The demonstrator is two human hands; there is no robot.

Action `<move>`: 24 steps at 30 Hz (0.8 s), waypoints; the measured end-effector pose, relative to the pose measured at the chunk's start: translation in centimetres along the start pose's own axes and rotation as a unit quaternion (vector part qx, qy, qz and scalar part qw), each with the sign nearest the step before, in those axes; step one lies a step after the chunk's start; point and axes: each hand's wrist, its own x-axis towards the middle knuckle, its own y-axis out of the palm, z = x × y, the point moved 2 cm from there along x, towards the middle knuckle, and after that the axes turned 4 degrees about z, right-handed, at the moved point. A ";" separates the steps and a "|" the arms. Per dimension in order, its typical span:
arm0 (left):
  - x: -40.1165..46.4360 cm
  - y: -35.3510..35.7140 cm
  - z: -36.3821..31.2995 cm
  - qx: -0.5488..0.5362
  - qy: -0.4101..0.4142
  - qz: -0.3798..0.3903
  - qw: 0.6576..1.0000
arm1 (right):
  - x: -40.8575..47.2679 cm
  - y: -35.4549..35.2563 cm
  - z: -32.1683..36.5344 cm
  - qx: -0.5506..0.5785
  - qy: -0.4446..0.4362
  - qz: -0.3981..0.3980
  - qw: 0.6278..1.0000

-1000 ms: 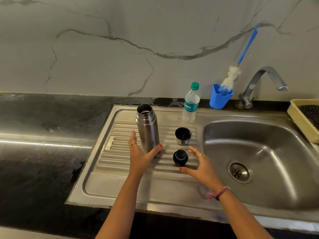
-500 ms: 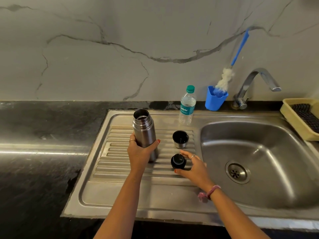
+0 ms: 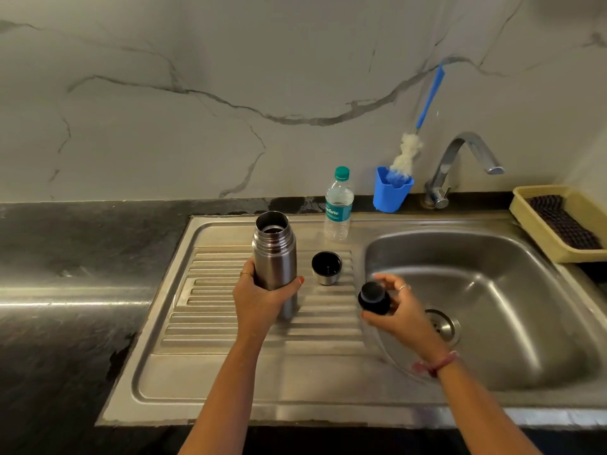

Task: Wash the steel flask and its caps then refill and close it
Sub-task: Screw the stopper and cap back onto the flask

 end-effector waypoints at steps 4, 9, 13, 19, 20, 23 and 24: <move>-1.9 2.1 -2.4 -0.002 0.028 0.032 0.999 | -0.8 -5.4 2.9 0.015 -0.004 -0.069 0.998; -4.0 6.0 -4.8 -0.011 0.038 0.072 0.997 | -1.7 -12.6 7.2 -0.075 -0.031 -0.070 0.994; -5.5 9.0 -6.3 -0.005 0.051 0.095 0.994 | -2.0 -16.9 10.0 -0.301 -0.096 -0.027 0.948; -7.4 13.3 -7.8 -0.015 0.056 0.134 0.989 | -2.6 -20.5 11.4 -0.347 -0.123 -0.012 0.930; -7.7 13.9 -8.0 -0.017 0.056 0.140 0.988 | -2.8 -20.8 11.6 -0.333 -0.123 -0.013 0.935; -8.4 15.5 -8.6 -0.019 0.063 0.150 0.987 | -3.4 -22.0 12.1 -0.252 -0.117 -0.014 0.961; -8.7 16.0 -8.8 -0.016 0.066 0.152 0.986 | -3.5 -22.5 12.3 -0.205 -0.115 -0.010 0.972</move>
